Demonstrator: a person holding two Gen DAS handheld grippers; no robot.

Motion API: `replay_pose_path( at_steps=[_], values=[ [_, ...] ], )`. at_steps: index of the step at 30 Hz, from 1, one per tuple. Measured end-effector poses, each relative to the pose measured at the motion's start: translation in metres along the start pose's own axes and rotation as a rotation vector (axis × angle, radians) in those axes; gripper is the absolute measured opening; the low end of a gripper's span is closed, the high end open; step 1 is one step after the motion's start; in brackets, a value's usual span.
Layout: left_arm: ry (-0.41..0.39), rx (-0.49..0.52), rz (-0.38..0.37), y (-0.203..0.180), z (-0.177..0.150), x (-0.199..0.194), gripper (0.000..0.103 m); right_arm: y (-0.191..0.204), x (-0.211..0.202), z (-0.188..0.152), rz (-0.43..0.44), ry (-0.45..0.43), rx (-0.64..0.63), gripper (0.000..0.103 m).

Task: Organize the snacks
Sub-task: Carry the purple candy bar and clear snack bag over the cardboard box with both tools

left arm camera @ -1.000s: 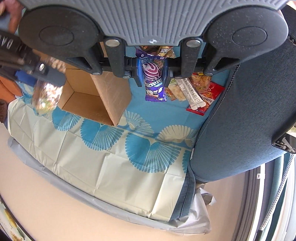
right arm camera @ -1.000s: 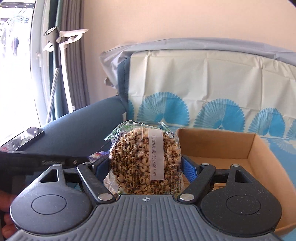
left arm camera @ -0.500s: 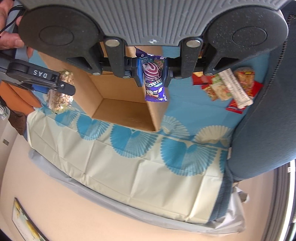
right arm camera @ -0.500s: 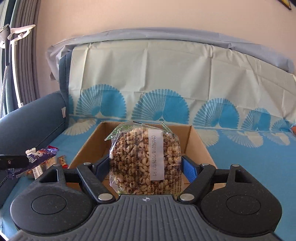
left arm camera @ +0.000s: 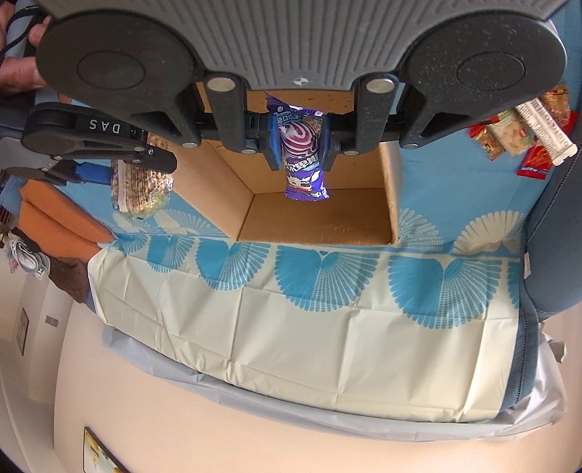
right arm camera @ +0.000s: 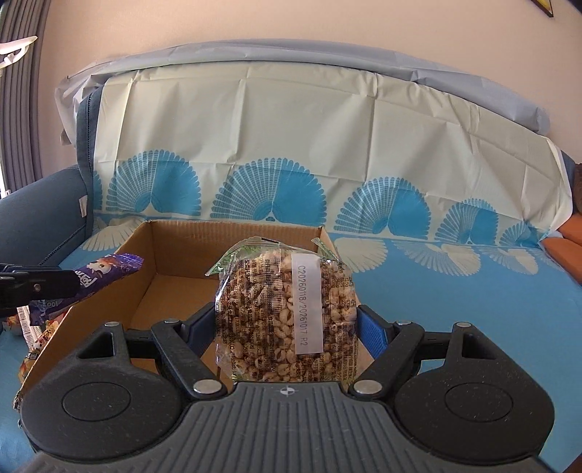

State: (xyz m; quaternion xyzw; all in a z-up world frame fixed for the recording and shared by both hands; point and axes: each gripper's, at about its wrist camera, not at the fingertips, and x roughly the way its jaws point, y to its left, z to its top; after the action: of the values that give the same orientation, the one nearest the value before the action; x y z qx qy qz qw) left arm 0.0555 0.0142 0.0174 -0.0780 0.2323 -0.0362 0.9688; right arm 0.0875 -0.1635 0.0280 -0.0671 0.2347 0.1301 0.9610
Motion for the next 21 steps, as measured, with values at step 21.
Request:
replay_pose_path(
  at_steps=[21],
  values=[
    [0.043,-0.064,-0.038,0.004,-0.009,-0.002,0.024,0.017,0.006,0.000,-0.011,-0.006,-0.061,0.081]
  ],
)
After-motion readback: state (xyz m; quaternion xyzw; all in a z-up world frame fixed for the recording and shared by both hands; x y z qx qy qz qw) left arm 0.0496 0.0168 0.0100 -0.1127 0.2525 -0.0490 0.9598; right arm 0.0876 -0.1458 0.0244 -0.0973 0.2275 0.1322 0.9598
